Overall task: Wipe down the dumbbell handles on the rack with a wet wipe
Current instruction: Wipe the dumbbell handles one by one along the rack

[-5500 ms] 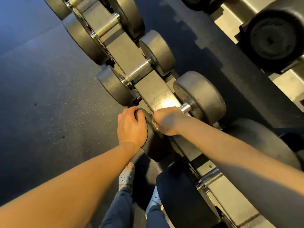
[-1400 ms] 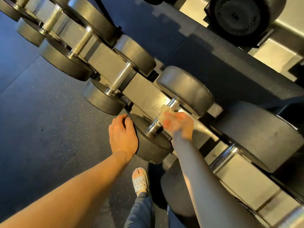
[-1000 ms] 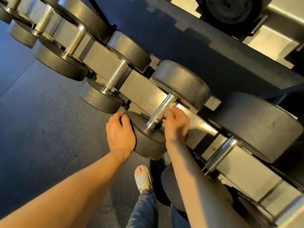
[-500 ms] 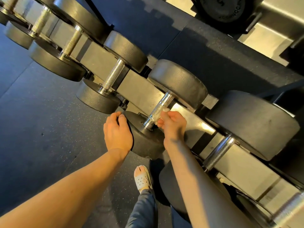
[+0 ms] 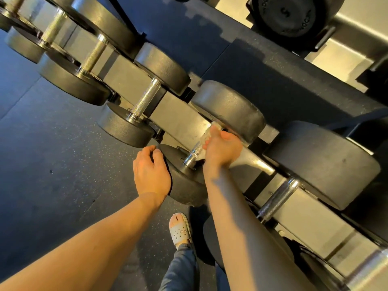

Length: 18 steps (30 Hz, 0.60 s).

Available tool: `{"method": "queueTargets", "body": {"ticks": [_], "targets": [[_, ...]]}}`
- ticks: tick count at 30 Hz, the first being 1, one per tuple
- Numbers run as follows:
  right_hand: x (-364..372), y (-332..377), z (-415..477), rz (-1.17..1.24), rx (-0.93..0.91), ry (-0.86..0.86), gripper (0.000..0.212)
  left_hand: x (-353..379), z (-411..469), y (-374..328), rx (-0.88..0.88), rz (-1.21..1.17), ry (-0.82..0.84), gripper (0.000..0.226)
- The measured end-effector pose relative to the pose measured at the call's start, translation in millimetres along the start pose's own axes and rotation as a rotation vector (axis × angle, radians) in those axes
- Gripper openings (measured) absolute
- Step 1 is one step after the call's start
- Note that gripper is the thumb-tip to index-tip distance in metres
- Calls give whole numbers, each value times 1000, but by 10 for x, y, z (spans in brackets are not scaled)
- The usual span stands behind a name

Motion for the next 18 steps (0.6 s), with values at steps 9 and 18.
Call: {"method": "queueTargets", "body": {"ticks": [9, 18], "targets": [[-69, 109, -20, 230, 165, 36, 17, -10, -32, -47, -9, 23, 8, 38], [-169, -47, 60, 317, 528, 78, 15, -14, -20, -37, 1, 33, -2, 44]]}}
Point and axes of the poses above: each hand's wrist, its own z-axis towards the middle knuckle, its own x-axis out of the palm, y = z × x, the point moved 3 cm from there along z, towards the middle knuckle, and after that the axes turned 8 degrees about -x, right-handed, at the moved point
